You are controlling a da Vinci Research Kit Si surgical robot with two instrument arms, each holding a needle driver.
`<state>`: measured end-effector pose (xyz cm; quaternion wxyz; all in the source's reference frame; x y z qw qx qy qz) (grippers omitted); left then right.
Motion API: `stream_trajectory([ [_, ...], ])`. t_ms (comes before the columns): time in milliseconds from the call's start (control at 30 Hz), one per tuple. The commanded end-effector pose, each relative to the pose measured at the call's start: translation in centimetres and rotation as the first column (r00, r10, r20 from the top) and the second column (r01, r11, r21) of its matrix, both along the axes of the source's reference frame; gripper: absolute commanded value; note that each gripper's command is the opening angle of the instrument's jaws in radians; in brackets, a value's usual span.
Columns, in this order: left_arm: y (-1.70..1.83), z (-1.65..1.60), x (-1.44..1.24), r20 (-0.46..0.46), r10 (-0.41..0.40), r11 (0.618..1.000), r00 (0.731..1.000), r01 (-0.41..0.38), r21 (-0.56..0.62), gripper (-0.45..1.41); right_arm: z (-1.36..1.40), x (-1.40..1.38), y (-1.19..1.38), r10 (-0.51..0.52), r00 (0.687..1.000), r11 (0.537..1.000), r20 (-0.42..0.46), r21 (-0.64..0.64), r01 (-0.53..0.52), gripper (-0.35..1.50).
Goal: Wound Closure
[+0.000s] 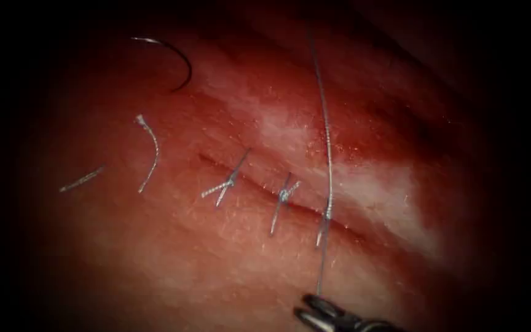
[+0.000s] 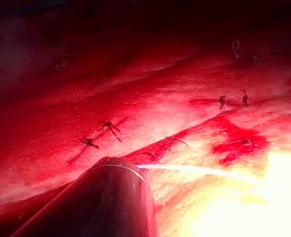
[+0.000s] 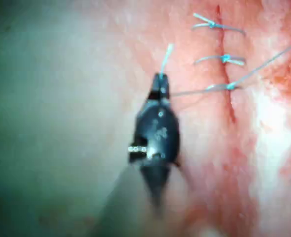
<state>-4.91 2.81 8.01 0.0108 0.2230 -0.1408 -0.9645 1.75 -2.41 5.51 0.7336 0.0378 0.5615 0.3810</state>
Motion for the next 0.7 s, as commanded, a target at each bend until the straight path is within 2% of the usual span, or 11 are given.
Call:
stream_trajectory([
  [33,-0.02,-0.04,-0.06,0.023,0.015,1.0,1.0,-0.015,0.009,-0.45,0.05,0.05,-0.01,-0.015,1.0,1.0,-0.014,0.007,0.016,1.03],
  [133,-0.13,-0.31,-0.01,0.072,0.012,0.999,0.997,-0.015,0.043,-0.45,0.04,-0.04,0.02,-0.029,0.999,0.999,-0.03,0.02,0.03,1.06],
  [267,-0.33,-0.88,0.09,0.158,-0.013,0.998,0.987,0.004,0.059,-0.45,-0.11,-0.28,0.15,-0.034,0.998,0.998,-0.051,0.059,0.037,1.15],
  [367,-0.42,-1.22,0.13,0.18,-0.028,0.998,0.983,0.018,0.053,-0.45,-0.21,-0.47,0.26,-0.031,0.998,0.997,-0.057,0.068,0.035,1.13],
  [500,-0.46,-1.57,0.17,0.205,-0.046,0.998,0.978,0.038,0.046,-0.45,-0.24,-0.7,0.24,-0.053,0.996,0.996,-0.073,0.068,0.058,1.11],
  [600,-0.5,-1.96,0.25,0.226,-0.071,0.997,0.971,0.065,0.035,-0.45,-0.24,-1.08,0.2,-0.092,0.993,0.992,-0.069,0.077,0.098,1.04],
  [700,-0.54,-2.19,0.3,0.235,-0.088,0.996,0.968,0.081,0.038,-0.45,-0.21,-1.3,0.27,-0.078,0.995,0.994,-0.054,0.076,0.082,1.03],
])
